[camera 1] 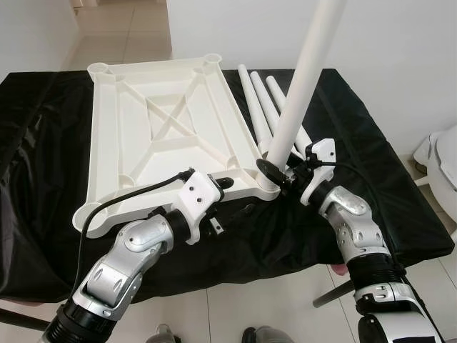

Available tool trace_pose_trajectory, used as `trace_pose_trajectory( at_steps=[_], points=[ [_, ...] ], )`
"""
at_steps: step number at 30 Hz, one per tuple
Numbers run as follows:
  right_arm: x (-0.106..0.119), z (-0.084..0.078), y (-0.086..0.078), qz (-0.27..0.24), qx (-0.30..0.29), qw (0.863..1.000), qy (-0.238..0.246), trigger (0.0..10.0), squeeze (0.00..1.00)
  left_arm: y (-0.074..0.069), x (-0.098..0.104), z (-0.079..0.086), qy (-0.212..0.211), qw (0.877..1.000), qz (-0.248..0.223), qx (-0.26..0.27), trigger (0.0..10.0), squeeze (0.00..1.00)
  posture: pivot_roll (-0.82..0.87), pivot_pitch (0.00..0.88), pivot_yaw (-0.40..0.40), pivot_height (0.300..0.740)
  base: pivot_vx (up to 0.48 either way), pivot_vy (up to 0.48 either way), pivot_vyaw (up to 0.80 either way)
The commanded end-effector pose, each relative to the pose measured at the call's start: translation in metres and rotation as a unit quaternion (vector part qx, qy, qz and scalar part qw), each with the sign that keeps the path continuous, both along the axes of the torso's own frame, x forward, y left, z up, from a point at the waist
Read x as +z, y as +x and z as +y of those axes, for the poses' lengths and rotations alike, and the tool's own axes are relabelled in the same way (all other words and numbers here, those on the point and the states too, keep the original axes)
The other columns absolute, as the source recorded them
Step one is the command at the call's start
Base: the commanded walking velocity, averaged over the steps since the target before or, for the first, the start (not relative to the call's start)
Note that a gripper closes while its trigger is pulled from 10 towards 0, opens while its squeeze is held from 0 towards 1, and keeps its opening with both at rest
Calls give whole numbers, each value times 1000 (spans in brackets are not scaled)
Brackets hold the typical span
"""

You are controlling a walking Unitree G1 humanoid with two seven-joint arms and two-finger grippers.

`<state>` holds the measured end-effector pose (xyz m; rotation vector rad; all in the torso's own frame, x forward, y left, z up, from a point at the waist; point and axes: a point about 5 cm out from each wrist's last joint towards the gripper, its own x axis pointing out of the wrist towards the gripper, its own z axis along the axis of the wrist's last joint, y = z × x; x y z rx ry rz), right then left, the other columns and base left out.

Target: Building children table

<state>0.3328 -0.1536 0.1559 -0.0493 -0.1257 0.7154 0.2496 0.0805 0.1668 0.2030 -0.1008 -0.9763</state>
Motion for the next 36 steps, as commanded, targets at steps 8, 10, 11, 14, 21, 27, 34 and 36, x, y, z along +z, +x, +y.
trace_pose_trajectory(
  at_steps=[8, 10, 11, 14, 21, 27, 34, 36],
  points=[
    [-7, 3, -6, 15, -18, 1000, 20, 0, 0, -4, -3, -2, 6, 1000, 9, -27, 10000, 0, -30, 80, -3, 740, 0, 0, 0],
    [-7, 6, -10, 12, -36, 999, 36, 0, 0, -4, -3, -1, 6, 1000, 9, -28, 10000, 0, -29, 87, -5, 740, 0, 0, 0],
    [-7, 7, -11, 14, -46, 998, 45, 0, 0, -5, -3, -1, 6, 1000, 9, -28, 10000, 0, -29, 87, -5, 740, 0, 0, 0],
    [-7, 10, -13, 14, -64, 996, 57, 0, 0, -5, -3, -1, 6, 1000, 11, -28, 10000, 0, -30, 88, -5, 740, 0, 0, 0],
    [-8, 19, -16, 34, -170, 980, 98, 0, 0, -8, -4, -2, 7, 999, 14, -31, 10000, 0, -29, 92, -5, 740, 0, 0, 0],
    [-10, 27, -20, 55, -275, 952, 121, 0, 0, -9, -5, -2, 8, 999, 16, -34, 10000, 0, -30, 91, -11, 740, 0, 0, 0],
    [-16, 45, -25, 76, -295, 944, 127, 0, 0, -8, -5, -3, 6, 999, 15, -32, 10000, 0, -30, 90, -12, 740, 0, 0, 0],
    [-16, 46, -25, 77, -296, 944, 126, 0, 0, -8, -5, -3, 6, 999, 14, -32, 10000, 0, -30, 90, -12, 740, 0, 0, 0]
  ],
)
